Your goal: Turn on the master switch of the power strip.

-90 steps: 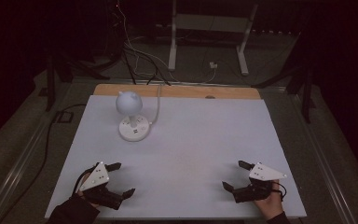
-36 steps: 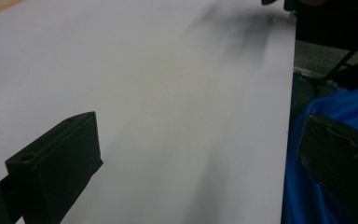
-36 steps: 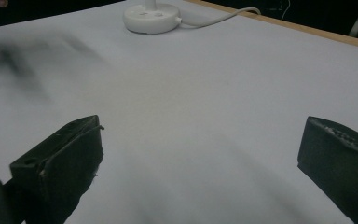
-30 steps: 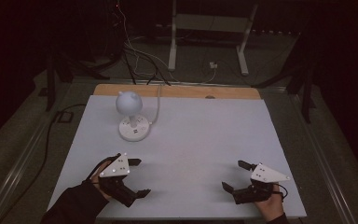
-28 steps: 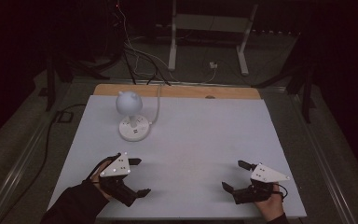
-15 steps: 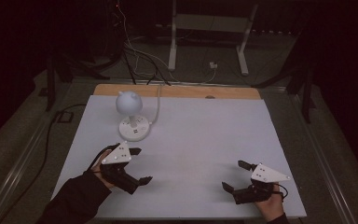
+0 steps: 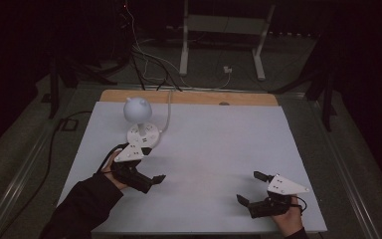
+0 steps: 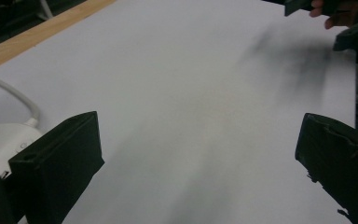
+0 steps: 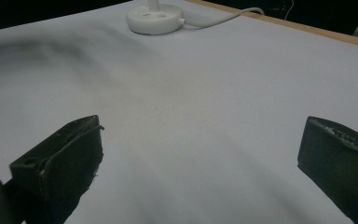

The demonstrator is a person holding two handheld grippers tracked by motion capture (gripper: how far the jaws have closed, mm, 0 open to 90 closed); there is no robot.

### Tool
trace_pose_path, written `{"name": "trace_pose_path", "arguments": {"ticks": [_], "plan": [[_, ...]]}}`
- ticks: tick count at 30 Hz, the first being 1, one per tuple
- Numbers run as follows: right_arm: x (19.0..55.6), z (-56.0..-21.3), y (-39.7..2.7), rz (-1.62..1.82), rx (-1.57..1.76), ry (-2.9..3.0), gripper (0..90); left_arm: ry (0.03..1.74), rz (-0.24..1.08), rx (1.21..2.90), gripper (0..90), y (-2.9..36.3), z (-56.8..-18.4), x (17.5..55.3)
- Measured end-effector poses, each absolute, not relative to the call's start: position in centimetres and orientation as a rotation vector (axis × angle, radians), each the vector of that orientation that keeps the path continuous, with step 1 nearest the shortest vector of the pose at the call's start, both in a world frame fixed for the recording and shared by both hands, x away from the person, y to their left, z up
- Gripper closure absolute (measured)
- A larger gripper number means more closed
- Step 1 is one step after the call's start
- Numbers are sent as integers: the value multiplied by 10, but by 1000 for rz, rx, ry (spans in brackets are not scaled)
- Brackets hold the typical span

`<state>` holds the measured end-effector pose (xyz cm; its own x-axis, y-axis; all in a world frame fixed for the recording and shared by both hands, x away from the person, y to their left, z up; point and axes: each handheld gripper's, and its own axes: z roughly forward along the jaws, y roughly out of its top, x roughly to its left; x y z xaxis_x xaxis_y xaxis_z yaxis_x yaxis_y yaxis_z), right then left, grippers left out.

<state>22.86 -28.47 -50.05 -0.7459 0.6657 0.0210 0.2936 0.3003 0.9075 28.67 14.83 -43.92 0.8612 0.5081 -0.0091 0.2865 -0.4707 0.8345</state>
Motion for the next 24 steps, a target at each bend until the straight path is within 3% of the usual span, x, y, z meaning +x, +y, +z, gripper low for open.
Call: {"name": "trace_pose_path", "arguments": {"ticks": [24], "plan": [[229,-501,-284,1439,866,2226,0,867,436,1966,2,137,-456,333]]}}
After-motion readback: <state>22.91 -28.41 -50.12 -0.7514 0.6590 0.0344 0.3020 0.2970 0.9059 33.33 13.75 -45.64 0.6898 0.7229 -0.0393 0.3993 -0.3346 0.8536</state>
